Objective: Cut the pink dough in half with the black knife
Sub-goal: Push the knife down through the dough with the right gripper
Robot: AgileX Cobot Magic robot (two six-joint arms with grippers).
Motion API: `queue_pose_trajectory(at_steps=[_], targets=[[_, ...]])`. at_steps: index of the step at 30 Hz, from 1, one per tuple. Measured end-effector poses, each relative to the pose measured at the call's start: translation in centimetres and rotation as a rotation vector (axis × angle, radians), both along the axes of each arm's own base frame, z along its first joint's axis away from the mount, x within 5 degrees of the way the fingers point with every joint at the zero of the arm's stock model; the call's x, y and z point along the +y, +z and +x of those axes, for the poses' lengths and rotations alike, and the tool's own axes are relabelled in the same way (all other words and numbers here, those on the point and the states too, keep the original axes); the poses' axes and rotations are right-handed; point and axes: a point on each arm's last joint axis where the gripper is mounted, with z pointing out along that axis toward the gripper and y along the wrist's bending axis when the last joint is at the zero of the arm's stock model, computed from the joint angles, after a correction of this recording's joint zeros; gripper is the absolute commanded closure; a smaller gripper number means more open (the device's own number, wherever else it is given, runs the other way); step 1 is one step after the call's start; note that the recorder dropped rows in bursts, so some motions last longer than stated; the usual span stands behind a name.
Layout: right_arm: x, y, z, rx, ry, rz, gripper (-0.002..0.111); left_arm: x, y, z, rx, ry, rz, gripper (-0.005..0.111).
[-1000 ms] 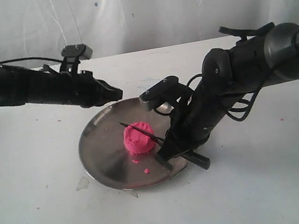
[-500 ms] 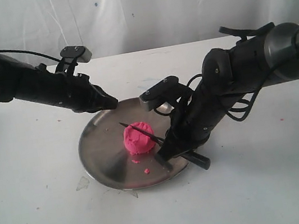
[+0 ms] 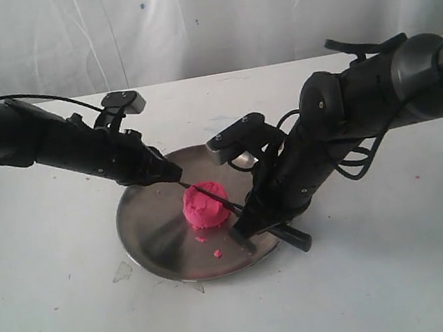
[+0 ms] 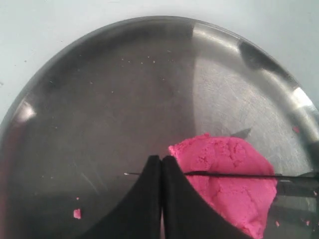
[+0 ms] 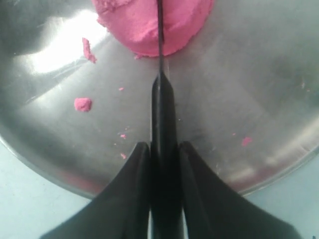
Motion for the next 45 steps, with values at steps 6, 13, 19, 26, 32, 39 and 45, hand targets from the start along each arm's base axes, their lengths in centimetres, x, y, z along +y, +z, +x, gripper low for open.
queue_pose_trajectory(at_steps=[6,13,19,26,32,39,45], targets=[[0.0,0.0,0.0,0.000,0.000,0.000,0.108,-0.1,0.0,0.3,-0.013,0.024,-0.017,0.107],[0.0,0.0,0.0,0.000,0.000,0.000,0.108,-0.8,-0.1,0.1,-0.029,0.005,-0.004,0.107],[0.0,0.0,0.0,0.000,0.000,0.000,0.108,-0.8,-0.3,0.1,-0.029,0.008,0.002,0.107],[0.0,0.0,0.0,0.000,0.000,0.000,0.108,-0.8,-1.3,0.2,-0.006,0.005,0.007,0.107],[0.0,0.0,0.0,0.000,0.000,0.000,0.108,-0.8,-1.3,0.2,-0.006,0.005,0.007,0.107],[0.0,0.1,-0.1,-0.001,0.008,-0.001,0.108,-0.8,-1.3,0.2,-0.006,0.005,0.007,0.107],[-0.1,0.7,-0.2,-0.013,0.016,0.004,0.108,-0.9,-2.0,0.2,0.011,0.003,0.006,0.107]])
